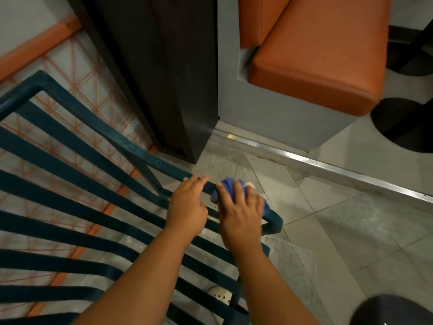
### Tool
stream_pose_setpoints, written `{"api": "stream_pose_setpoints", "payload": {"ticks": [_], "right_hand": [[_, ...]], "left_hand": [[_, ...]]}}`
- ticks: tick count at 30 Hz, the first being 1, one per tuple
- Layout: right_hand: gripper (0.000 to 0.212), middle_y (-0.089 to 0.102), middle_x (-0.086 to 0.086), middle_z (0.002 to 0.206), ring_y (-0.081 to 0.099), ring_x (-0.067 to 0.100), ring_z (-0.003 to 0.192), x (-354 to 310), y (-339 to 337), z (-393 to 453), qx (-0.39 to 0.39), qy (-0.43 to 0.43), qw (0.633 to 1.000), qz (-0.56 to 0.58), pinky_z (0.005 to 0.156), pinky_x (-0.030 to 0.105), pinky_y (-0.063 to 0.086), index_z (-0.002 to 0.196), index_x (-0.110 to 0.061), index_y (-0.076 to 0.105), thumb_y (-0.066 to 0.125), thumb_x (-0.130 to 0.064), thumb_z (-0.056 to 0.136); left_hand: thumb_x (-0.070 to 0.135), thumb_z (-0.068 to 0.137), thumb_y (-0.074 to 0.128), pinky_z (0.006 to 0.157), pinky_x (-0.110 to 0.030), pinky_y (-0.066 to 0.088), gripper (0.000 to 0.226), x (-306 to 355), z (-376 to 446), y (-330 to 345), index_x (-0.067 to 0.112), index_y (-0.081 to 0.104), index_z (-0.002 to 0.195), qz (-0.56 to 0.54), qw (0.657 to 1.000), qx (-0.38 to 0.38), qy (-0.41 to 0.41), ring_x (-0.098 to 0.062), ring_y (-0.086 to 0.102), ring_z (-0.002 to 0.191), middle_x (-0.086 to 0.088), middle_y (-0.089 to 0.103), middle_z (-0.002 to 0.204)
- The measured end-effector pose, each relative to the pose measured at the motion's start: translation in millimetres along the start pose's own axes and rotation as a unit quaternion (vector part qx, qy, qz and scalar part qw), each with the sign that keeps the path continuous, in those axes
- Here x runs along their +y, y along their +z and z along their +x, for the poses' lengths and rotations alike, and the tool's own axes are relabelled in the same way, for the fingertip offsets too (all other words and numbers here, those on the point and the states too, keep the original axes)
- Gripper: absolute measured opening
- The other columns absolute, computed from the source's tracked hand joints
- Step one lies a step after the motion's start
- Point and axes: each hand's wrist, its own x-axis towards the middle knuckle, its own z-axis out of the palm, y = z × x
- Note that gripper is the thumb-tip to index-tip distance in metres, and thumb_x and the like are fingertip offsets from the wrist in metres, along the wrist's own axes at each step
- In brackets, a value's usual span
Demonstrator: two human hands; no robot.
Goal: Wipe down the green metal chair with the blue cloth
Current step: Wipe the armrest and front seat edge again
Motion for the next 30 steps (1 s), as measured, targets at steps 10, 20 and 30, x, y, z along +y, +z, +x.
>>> {"api": "stream_pose_setpoints", "payload": {"ticks": [10,20,30], "right_hand": [[0.031,0.053,0.017,0.12,0.053,0.033,0.108,109.6,32.1,-43.8,-0.024,0.42,0.713,0.561,0.092,0.049,0.045,0.119,-0.034,0.049,0.025,-0.043,0.102],[0.04,0.063,0.022,0.095,0.057,0.021,0.063,153.9,74.2,-12.3,-0.15,0.509,0.602,0.596,0.06,0.03,0.05,0.116,-0.004,0.059,0.048,-0.037,0.097],[0.023,0.062,0.024,0.107,0.061,0.041,0.099,131.3,15.7,-10.2,-0.091,0.506,0.59,0.623,0.087,0.052,0.051,0.105,-0.011,0.059,0.044,-0.027,0.098]], "left_hand": [[0.008,0.091,0.053,0.119,-0.047,-0.004,0.073,-11.1,9.0,20.5,0.033,0.018,0.15,0.216,0.975,-0.021,0.048,-0.021,-0.004,0.148,-0.003,0.003,0.161],[0.059,0.095,0.015,0.119,-0.04,0.0,0.07,0.0,3.5,55.5,0.014,0.026,0.148,0.181,0.981,0.053,0.036,-0.03,-0.002,0.147,-0.018,0.008,0.158],[0.075,0.086,0.016,0.12,-0.045,0.004,0.086,2.0,6.1,52.5,0.015,0.029,0.146,0.234,0.971,0.038,0.034,-0.031,0.003,0.147,-0.02,0.012,0.157]]}}
